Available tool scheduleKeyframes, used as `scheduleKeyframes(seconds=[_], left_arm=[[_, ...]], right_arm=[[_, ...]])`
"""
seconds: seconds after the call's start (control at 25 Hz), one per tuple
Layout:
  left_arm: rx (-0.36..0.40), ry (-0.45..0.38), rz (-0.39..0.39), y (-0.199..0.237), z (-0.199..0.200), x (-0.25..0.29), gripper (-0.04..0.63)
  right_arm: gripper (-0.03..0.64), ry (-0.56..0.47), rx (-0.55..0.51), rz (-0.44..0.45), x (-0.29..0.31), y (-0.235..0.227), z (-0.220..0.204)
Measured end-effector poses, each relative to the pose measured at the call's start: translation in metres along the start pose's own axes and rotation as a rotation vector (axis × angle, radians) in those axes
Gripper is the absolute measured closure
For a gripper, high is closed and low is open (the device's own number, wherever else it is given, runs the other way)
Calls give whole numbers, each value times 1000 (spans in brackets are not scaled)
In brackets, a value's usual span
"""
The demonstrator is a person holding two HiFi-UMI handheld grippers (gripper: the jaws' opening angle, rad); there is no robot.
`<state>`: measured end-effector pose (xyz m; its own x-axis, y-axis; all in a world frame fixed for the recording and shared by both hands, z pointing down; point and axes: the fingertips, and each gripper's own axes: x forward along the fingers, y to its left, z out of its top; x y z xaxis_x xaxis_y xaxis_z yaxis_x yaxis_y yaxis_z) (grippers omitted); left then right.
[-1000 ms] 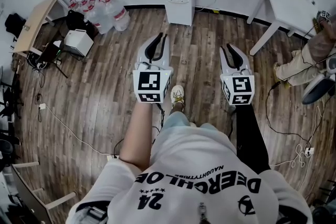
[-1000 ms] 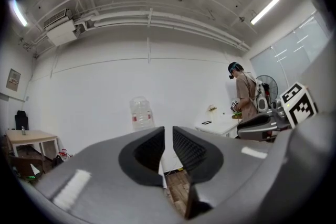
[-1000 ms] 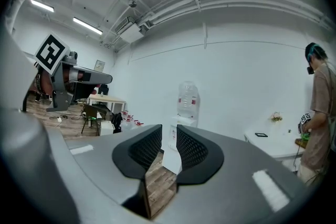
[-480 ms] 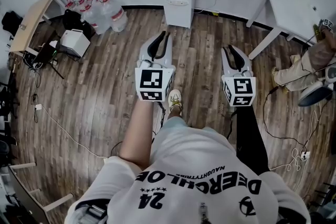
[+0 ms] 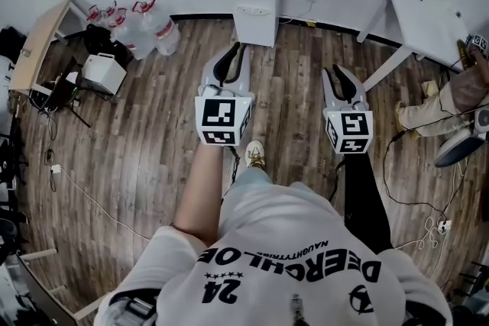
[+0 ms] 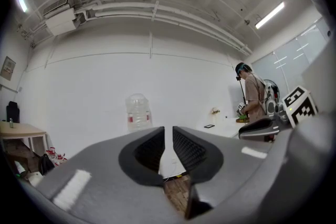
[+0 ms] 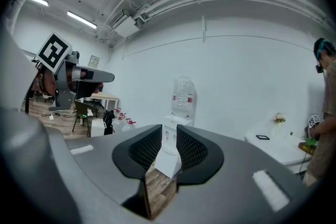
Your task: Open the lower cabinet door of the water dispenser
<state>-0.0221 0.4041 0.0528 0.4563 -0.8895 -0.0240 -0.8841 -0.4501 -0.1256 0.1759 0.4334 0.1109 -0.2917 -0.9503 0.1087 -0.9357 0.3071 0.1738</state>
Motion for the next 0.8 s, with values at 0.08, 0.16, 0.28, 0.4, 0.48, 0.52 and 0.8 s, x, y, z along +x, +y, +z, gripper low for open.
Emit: scheduleKeyframes(seconds=[0.08,0.16,0.28,0.4,0.48,0.52,0.8], left_arm=[[-1,2,-9,6,-1,13,537],[2,2,-19,14,0,25,537],[15,-11,-33,28,7,43,537],[22,-20,-48,42,12,61,537],[24,-28,-54,51,16,72,537],[25,-34,-55,55,18,77,537],[26,-53,-46,86,14,110,537]], right_arm=[[549,5,5,-6,13,-4,1],[549,10,10,-11,27,-7,3],[549,9,13,-17,50,-9,10],[549,5,16,-26,72,-10,17],[549,3,16,-26,86,-10,22],[549,1,16,-25,94,-10,24],[549,-16,28,-60,139,-14,32]])
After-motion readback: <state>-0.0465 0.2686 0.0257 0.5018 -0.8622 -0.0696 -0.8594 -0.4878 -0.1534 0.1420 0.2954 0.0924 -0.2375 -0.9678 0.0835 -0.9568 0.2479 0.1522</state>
